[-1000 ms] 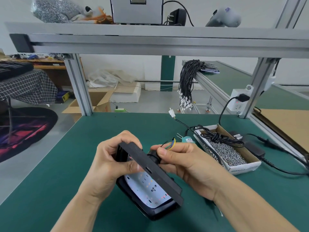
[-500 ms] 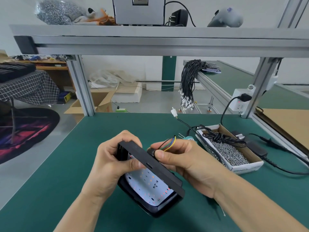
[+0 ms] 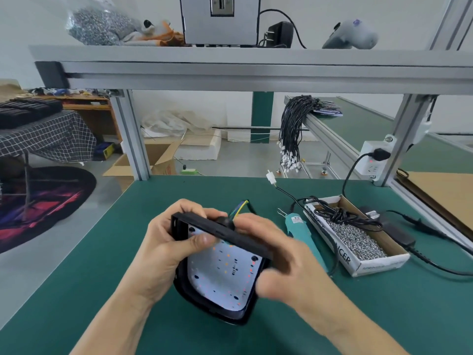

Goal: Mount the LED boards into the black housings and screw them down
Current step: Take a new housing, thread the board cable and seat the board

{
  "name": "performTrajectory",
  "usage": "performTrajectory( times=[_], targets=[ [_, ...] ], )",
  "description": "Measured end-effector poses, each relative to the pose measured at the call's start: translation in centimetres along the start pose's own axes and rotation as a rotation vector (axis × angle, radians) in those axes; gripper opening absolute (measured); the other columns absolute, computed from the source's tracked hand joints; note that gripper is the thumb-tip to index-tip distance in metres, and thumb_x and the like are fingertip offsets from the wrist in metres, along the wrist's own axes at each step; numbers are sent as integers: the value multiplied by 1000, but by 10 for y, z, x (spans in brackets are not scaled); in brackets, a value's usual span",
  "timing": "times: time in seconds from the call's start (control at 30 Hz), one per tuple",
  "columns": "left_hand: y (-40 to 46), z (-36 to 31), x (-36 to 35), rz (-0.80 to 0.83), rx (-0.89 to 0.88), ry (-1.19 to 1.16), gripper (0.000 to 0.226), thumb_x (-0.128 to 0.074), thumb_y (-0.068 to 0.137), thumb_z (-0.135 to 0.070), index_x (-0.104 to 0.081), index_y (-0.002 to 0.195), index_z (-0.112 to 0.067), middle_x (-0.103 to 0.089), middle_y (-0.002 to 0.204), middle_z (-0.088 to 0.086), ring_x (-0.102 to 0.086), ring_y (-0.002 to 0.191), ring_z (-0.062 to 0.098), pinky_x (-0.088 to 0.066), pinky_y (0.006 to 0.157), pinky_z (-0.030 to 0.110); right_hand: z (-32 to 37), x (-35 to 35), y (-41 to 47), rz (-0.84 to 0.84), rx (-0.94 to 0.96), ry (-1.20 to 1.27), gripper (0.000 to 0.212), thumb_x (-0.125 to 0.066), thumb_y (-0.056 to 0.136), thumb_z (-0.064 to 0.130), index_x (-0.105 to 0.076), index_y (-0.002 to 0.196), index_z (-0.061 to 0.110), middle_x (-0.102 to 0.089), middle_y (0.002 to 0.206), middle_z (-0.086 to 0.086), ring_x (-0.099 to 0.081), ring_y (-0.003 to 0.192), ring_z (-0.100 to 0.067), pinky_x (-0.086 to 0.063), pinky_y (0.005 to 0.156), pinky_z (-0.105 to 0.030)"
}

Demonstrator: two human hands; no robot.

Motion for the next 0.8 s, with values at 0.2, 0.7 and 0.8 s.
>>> performTrajectory(
  times=[0.2,0.7,0.8],
  targets=[
    [7,2,-5,-124,-47,50,25,-81,57,-6,-67,74,-18,-73,86,11,-68,82,24,-55,73,27,-4,3,21,-218,106,-134,39,-73,77,-6,-67,111,12,-68,111,1,-62,104,-5,-42,89,-14],
    [20,90,31,-525,668,-3,15,-69,80,8,-64,86,-5,-72,65,9,-67,50,22,-54,45,32,-93,23,44,-182,-491,-118,16,-62,87,8,-70,99,14,-75,97,1,-70,85,-11,-53,74,-24],
    [20,103,41,-557,723,88,26,-72,76,8,-61,100,7,-68,79,16,-65,60,27,-58,61,43,-98,20,53,-155,-518,-301,12,-58,84,5,-59,81,-6,-56,74,-11,-46,65,-18,-37,61,-31]
  ],
)
Point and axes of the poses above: each hand's wrist, its own y-axis towards the middle knuckle, its own x-axis out of the back of the hand, z = x × y, the point moved 5 cm from there along y, towards the middle knuckle
